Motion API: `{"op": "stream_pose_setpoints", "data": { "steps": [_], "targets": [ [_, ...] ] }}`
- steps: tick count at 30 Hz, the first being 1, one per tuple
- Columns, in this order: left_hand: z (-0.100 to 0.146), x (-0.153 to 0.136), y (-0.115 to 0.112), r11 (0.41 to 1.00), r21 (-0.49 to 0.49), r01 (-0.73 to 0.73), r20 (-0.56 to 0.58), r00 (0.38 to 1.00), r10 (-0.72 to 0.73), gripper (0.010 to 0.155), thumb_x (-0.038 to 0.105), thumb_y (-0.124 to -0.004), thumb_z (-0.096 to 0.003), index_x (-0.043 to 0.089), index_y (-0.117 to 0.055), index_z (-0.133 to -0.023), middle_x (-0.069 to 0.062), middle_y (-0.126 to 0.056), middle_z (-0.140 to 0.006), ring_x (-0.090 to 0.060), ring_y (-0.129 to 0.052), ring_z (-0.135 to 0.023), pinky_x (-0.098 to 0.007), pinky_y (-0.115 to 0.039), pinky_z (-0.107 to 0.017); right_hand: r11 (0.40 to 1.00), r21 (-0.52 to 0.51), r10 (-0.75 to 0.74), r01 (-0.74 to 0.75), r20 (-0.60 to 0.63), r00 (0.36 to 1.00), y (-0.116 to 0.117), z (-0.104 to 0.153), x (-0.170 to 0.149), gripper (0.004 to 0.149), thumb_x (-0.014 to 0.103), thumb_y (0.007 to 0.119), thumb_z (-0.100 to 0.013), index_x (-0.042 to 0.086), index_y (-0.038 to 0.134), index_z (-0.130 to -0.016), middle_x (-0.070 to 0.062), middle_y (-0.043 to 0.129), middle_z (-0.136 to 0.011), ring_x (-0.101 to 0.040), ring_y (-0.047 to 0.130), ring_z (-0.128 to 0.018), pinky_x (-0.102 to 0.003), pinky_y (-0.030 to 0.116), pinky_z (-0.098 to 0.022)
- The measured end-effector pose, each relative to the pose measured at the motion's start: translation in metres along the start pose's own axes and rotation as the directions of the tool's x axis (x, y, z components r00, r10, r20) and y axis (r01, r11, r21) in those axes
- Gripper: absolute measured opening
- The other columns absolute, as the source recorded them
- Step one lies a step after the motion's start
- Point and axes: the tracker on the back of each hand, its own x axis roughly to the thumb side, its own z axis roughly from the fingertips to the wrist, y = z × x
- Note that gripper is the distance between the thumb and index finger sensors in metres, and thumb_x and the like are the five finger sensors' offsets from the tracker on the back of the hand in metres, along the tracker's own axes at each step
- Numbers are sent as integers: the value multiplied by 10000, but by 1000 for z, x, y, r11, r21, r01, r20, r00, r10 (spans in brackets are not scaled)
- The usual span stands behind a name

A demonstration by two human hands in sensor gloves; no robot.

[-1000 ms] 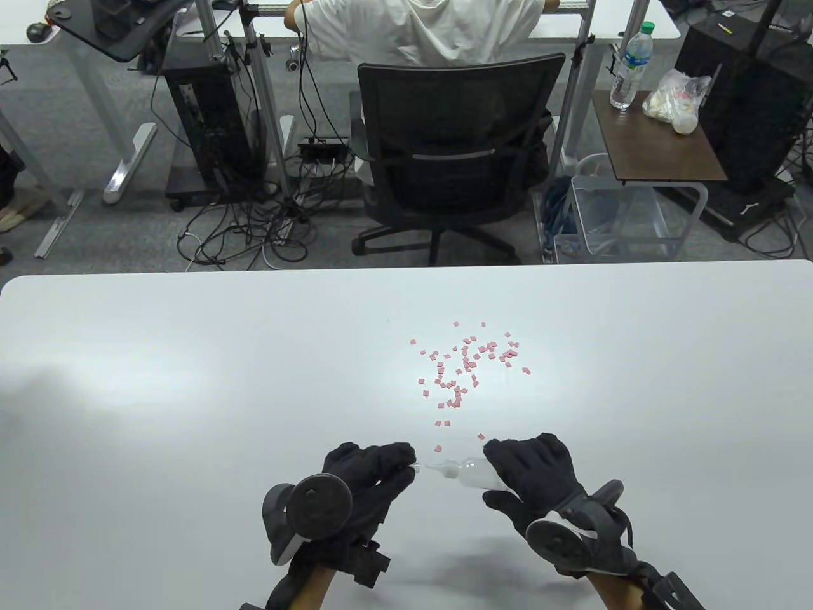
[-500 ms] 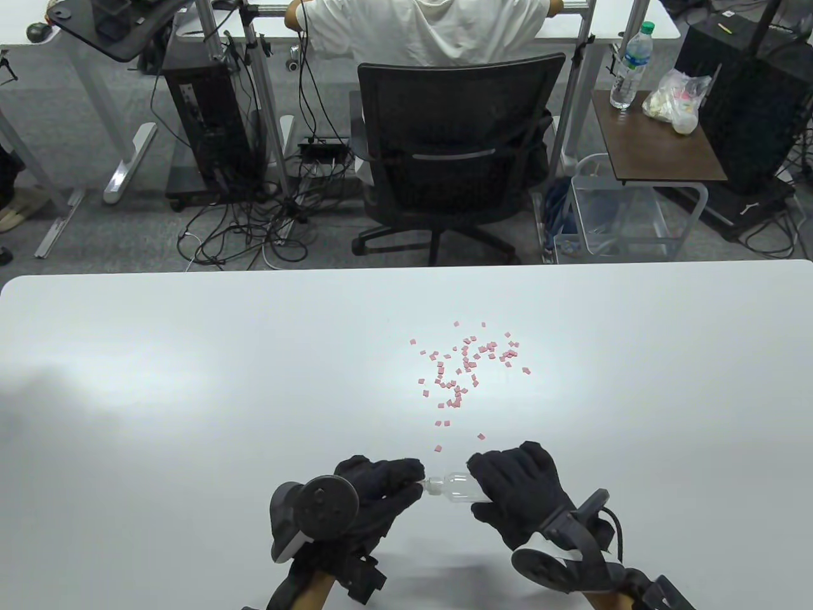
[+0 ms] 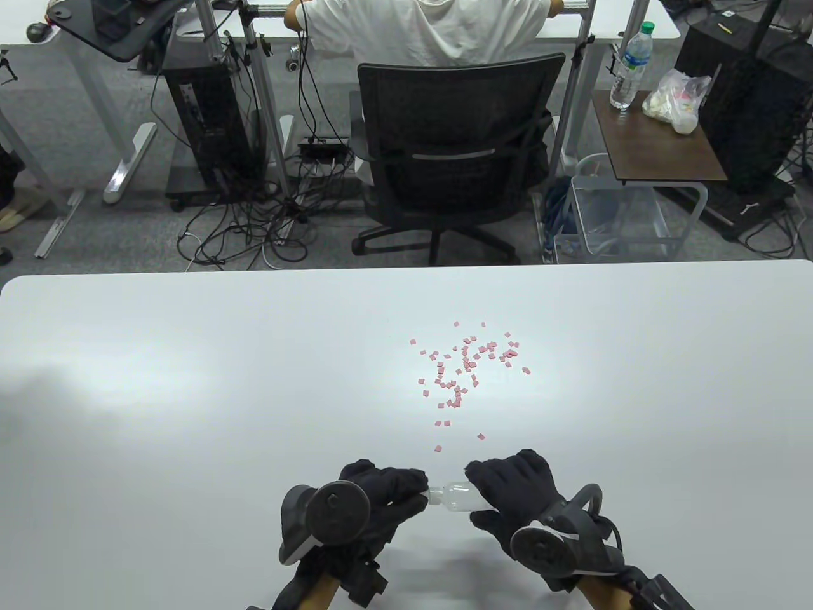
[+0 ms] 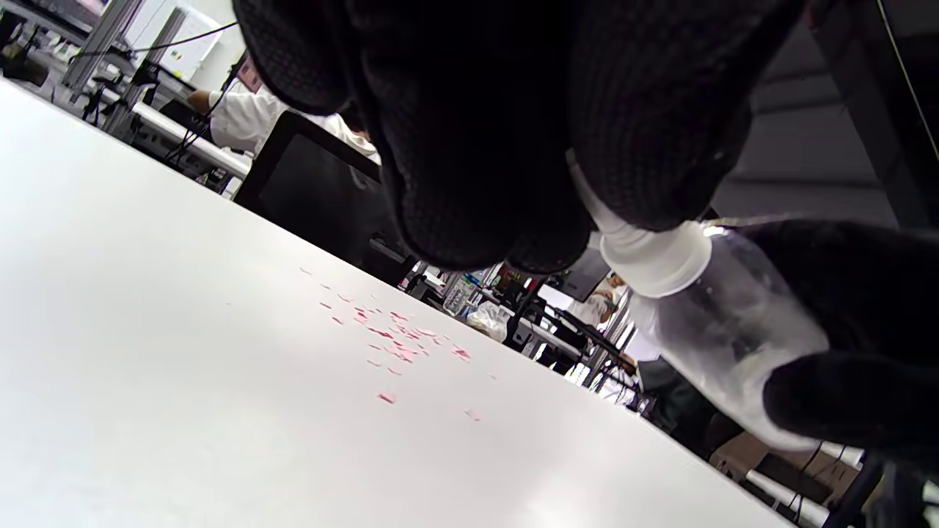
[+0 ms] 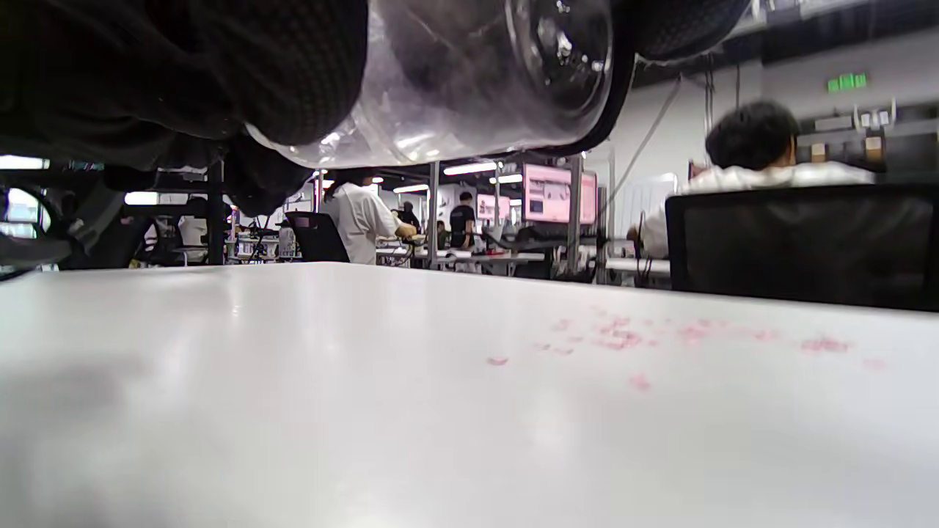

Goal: Squeeze empty conical bottle to blow paper scraps with air puff

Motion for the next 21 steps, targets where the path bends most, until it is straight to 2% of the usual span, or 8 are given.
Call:
{"op": "stream_pose_setpoints", "data": {
  "steps": [4,6,10,13,15,17,19,21],
  "targets": [
    [-1,12,-3,973,-97,209,37,978,-206,469,377,-874,-523,222,-849,-964,-32,-1014,-843,-192,-1052,-714,-551,-576,-779,997,-20,70,-70,25,997,0,0,6,679,411,830,-480,84,699,-1060,-186,849,-970,-402,876,-823,-680,596,-714],
    [1,16,-5,960,-45,276,68,960,-273,468,376,-883,-508,215,-863,-947,-29,-1026,-813,-190,-1058,-687,-550,-574,-780,999,7,49,-50,18,999,2,-1,4,679,419,819,-483,87,697,-1063,-183,852,-971,-397,883,-823,-678,603,-712],
    [10,23,-10,906,140,400,146,896,-418,462,384,-914,-478,232,-886,-913,-12,-1037,-791,-178,-1063,-671,-546,-568,-785,979,139,-139,147,-69,988,8,-4,-8,679,423,799,-499,77,685,-1072,-192,846,-976,-403,880,-826,-683,594,-712],
    [10,24,-11,894,183,409,162,884,-438,460,397,-919,-474,247,-886,-907,9,-1036,-791,-164,-1064,-672,-538,-575,-784,977,118,-172,180,-75,982,8,-2,-12,679,416,805,-498,76,681,-1073,-196,837,-980,-408,869,-830,-685,584,-714],
    [7,22,-12,919,113,378,139,909,-392,471,427,-876,-500,240,-868,-932,-7,-1025,-816,-176,-1056,-696,-544,-576,-782,991,71,-109,111,-39,993,5,0,-10,677,409,812,-493,80,684,-1070,-195,836,-980,-411,864,-832,-686,581,-716],
    [3,20,-14,948,-12,318,104,943,-315,485,428,-811,-535,213,-840,-969,-39,-1001,-852,-212,-1031,-731,-562,-552,-786,1000,-4,18,-18,33,999,1,2,-2,672,405,818,-486,85,692,-1063,-190,841,-976,-405,870,-828,-683,587,-716],
    [3,17,-16,940,-77,334,97,940,-326,514,427,-779,-546,197,-810,-1004,-57,-978,-889,-225,-1011,-766,-569,-544,-787,995,-48,89,-86,68,994,0,2,4,673,402,824,-481,85,692,-1060,-188,840,-976,-405,870,-828,-682,588,-716],
    [3,16,-17,932,-76,355,121,931,-345,496,416,-795,-536,198,-835,-980,-48,-992,-856,-214,-1021,-735,-563,-548,-786,993,-68,104,-98,90,990,1,2,8,669,403,824,-481,89,695,-1057,-187,842,-973,-402,872,-825,-680,588,-716]
  ]
}}
